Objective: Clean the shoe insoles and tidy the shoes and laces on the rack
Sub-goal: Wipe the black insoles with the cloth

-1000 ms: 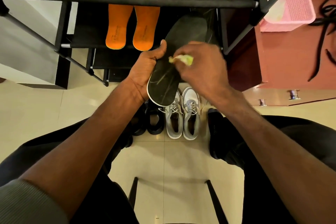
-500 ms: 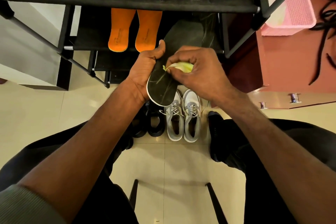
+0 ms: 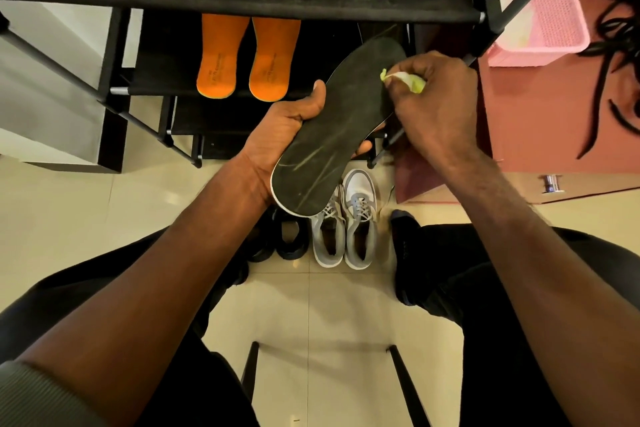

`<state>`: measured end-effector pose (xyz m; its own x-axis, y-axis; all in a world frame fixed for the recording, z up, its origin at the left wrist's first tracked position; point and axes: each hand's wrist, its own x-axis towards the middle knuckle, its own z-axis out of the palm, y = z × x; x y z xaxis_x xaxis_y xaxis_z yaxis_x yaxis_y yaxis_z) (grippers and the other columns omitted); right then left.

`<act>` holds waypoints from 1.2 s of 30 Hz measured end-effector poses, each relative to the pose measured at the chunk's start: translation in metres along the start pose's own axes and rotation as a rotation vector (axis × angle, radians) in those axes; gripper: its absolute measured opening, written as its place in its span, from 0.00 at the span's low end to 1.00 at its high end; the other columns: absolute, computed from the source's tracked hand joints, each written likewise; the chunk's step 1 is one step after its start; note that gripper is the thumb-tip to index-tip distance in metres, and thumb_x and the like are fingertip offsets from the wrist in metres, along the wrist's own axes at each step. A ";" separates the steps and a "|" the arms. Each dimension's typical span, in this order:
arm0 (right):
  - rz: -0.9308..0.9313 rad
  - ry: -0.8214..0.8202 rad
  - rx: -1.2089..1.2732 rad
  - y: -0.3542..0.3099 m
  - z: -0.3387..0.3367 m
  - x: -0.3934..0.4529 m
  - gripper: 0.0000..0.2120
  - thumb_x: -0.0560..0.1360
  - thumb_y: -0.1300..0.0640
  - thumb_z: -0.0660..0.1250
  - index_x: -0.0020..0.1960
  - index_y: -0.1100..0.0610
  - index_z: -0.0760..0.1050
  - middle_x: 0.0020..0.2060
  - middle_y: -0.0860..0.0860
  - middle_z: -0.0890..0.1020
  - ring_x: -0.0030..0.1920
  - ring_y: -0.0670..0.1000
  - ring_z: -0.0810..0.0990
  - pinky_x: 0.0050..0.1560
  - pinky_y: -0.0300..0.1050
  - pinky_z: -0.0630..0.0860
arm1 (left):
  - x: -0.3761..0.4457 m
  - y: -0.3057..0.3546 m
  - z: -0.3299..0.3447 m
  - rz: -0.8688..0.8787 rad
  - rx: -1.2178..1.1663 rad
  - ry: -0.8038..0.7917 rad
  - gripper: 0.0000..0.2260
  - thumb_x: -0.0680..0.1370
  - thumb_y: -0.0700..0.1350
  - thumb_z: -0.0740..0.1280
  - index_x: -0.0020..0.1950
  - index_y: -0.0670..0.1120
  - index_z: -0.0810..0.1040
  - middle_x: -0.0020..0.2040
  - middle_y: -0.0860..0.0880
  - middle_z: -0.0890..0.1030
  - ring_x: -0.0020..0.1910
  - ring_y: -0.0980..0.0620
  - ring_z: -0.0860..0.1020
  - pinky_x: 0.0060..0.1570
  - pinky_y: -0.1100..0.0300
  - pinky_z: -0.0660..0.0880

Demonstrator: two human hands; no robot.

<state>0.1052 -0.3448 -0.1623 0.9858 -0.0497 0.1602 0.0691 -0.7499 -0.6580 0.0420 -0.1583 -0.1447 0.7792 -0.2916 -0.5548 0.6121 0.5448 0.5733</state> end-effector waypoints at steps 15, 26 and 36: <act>-0.188 -0.148 -0.122 -0.025 0.012 -0.032 0.09 0.74 0.54 0.69 0.50 0.49 0.86 0.46 0.44 0.83 0.49 0.50 0.82 0.47 0.53 0.81 | 0.017 0.000 -0.011 0.082 -0.092 -0.043 0.15 0.87 0.50 0.57 0.59 0.42 0.79 0.55 0.40 0.82 0.50 0.42 0.81 0.51 0.46 0.81; -0.199 -0.230 0.007 -0.034 0.020 -0.039 0.07 0.73 0.51 0.70 0.48 0.46 0.86 0.42 0.39 0.82 0.47 0.46 0.82 0.47 0.54 0.81 | 0.010 -0.001 -0.008 0.113 -0.107 -0.026 0.24 0.88 0.48 0.54 0.50 0.41 0.87 0.48 0.43 0.86 0.47 0.46 0.86 0.51 0.51 0.83; -0.261 -0.290 0.239 -0.049 0.023 -0.054 0.05 0.73 0.54 0.73 0.47 0.50 0.87 0.42 0.42 0.85 0.43 0.45 0.84 0.44 0.50 0.82 | 0.006 0.001 -0.005 0.100 -0.088 -0.058 0.30 0.88 0.50 0.55 0.33 0.44 0.86 0.35 0.46 0.84 0.36 0.49 0.84 0.39 0.58 0.82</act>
<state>0.0518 -0.2900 -0.1559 0.9304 0.3330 0.1534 0.3210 -0.5379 -0.7795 0.0467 -0.1561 -0.1508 0.8439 -0.2760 -0.4601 0.5185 0.6397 0.5673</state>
